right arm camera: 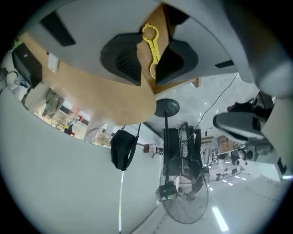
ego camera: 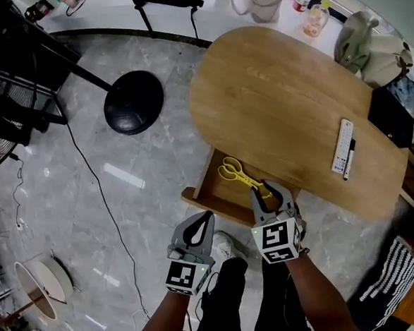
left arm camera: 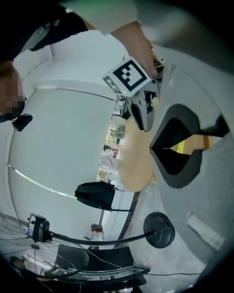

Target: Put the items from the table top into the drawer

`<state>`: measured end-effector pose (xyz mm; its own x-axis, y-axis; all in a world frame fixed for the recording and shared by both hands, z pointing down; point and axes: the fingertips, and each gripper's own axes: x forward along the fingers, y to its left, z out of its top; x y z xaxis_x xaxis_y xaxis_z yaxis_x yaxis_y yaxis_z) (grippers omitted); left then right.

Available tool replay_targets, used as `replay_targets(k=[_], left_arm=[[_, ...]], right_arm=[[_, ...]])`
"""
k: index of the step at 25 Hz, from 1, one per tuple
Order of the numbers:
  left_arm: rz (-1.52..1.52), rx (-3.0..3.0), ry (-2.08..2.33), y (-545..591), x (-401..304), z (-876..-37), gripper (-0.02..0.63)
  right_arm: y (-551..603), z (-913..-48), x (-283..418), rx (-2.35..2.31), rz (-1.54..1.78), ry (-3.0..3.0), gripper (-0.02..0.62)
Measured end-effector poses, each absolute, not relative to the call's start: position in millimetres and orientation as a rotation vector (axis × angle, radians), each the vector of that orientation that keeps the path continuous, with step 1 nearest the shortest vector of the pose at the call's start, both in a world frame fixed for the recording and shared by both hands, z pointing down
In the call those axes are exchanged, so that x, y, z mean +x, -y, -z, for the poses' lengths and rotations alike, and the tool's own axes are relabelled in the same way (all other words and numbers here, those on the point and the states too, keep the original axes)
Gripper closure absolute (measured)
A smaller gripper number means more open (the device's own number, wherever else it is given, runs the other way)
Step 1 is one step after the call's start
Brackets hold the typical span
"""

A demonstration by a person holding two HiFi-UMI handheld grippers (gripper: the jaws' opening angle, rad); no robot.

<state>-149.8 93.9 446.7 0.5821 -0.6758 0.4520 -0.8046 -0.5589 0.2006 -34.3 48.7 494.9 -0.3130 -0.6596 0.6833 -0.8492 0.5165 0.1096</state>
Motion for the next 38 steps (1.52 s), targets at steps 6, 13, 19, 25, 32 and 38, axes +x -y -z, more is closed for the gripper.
replay_targets(k=[6, 13, 19, 25, 32, 38], left_arm=[[-0.435, 2.443, 1.182, -66.4, -107.8, -422.8, 0.588], [-0.431, 2.483, 1.12, -35.4, -49.7, -411.0, 0.588], [-0.471, 2.511, 1.009, -25.2, 12.4, -411.3, 0.588], [-0.481, 2.553, 0.929, -14.0, 63.3, -415.7, 0.588], [-0.519, 2.583, 0.851, -3.0, 100.7, -426.9, 0.588], [-0.524, 2.585, 0.821, 4.8, 119.2, -433.2, 0.588]], right_arm=[[-35.7, -445.3, 15.0, 1.476, -0.395, 2.114, 0.598], [-23.8, -431.2, 101.3, 1.642, -0.465, 2.016, 0.598], [-26.5, -455.2, 184.9, 1.707, -0.57, 1.85, 0.594], [-28.5, -499.7, 240.2, 1.697, -0.806, 1.728, 0.424], [-9.8, -550.7, 293.1, 1.772, -0.986, 1.56, 0.354], [14.7, -575.2, 307.6, 1.761, -1.028, 1.473, 0.324]])
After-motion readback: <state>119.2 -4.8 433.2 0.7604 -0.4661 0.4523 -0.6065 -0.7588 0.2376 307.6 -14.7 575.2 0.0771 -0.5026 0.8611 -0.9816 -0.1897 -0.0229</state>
